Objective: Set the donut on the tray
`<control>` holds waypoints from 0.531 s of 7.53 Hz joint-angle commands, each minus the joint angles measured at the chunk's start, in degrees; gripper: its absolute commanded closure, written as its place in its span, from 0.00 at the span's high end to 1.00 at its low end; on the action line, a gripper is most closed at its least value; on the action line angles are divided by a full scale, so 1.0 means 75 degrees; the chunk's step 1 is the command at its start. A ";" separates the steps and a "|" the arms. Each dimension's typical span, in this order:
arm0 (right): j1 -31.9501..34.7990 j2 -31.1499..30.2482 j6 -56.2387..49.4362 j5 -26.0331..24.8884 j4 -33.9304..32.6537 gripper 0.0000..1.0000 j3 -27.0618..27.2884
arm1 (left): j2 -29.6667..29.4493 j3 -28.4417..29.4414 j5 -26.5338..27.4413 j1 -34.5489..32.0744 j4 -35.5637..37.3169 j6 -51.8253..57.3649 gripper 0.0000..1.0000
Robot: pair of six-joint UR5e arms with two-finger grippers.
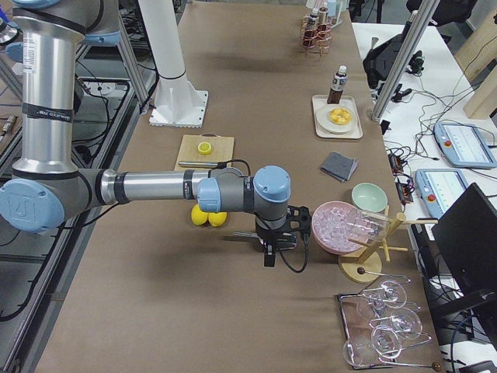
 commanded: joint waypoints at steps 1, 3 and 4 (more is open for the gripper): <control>0.0070 -0.0323 -0.0829 -0.0076 0.0715 1.00 0.0006 | 0.0072 -0.0001 0.0000 0.0000 -0.0045 0.0023 0.98; 0.0070 -0.0349 -0.0788 -0.0087 0.0991 1.00 -0.0101 | 0.0072 0.0010 0.0000 0.0000 -0.0057 0.0023 0.98; 0.0070 -0.0337 -0.0788 -0.0076 0.0933 1.00 -0.0112 | 0.0095 0.0010 0.0000 0.0000 -0.0057 0.0023 0.98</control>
